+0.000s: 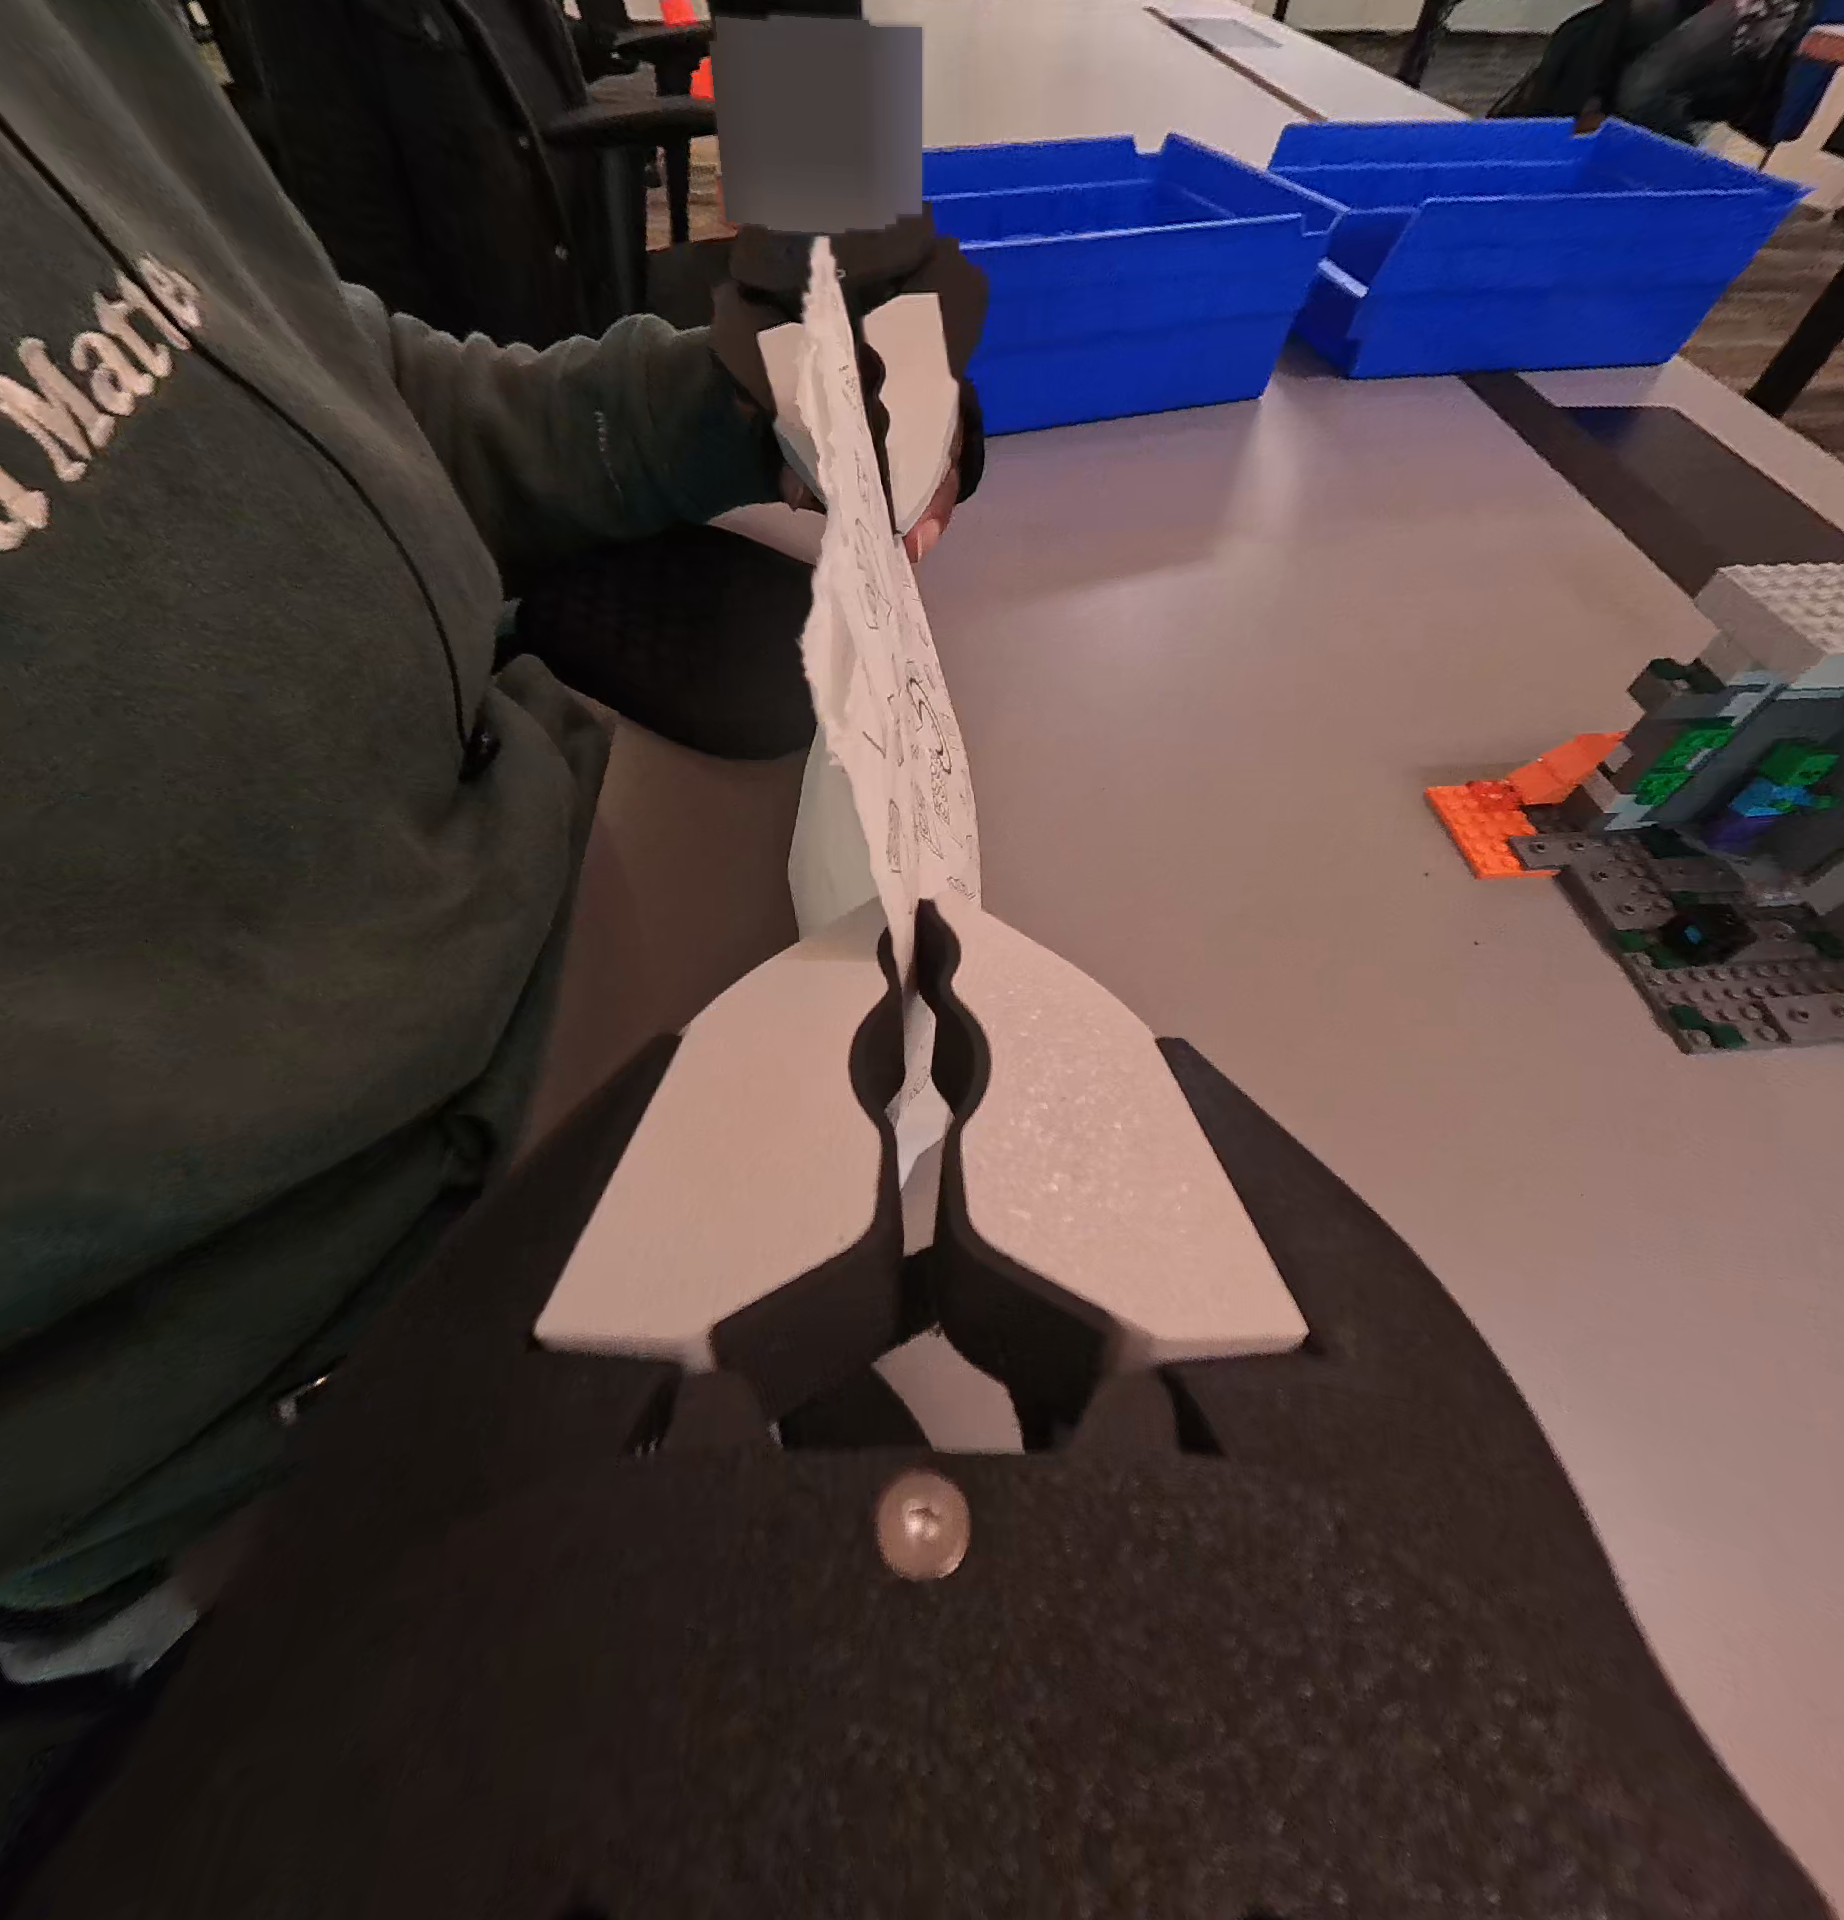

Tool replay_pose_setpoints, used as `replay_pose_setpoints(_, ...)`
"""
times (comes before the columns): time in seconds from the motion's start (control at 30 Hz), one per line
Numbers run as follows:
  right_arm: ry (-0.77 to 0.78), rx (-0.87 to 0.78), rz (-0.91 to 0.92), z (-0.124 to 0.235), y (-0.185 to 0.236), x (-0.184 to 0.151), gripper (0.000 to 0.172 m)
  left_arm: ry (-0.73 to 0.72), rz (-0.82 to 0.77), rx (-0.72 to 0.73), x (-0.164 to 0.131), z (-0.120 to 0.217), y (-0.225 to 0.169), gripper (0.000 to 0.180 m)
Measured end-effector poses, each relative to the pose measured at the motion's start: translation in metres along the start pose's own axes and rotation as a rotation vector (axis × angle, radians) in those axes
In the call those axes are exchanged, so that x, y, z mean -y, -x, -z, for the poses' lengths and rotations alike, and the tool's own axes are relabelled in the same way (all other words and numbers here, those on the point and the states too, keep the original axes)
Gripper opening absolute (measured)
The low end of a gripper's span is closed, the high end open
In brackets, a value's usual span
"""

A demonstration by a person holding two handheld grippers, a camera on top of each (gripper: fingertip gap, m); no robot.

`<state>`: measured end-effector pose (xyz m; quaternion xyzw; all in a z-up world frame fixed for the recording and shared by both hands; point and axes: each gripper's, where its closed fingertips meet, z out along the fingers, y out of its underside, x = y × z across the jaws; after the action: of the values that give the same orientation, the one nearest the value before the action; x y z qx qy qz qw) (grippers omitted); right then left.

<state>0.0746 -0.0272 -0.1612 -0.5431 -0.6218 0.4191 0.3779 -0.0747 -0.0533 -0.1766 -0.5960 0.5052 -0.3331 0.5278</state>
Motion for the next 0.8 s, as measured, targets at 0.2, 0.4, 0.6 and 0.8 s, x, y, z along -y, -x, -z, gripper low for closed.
replay_pose_setpoints(0.2,0.019,0.012,-0.008,0.008,-0.004,0.001,0.000,-0.004,0.005,-0.018,0.006,-0.006,-0.001,0.000)
replay_pose_setpoints(0.4,-0.040,-0.329,-0.117,0.020,-0.079,0.010,0.002,-0.022,0.048,0.136,0.029,-0.023,0.027,0.000)
replay_pose_setpoints(0.6,-0.028,-0.723,-0.387,0.059,-0.138,-0.006,0.022,0.013,0.144,0.397,0.034,-0.036,0.071,0.001)
replay_pose_setpoints(0.8,-0.136,-0.522,-0.564,0.035,-0.072,0.008,0.028,0.083,0.140,0.641,0.024,-0.046,0.084,0.000)
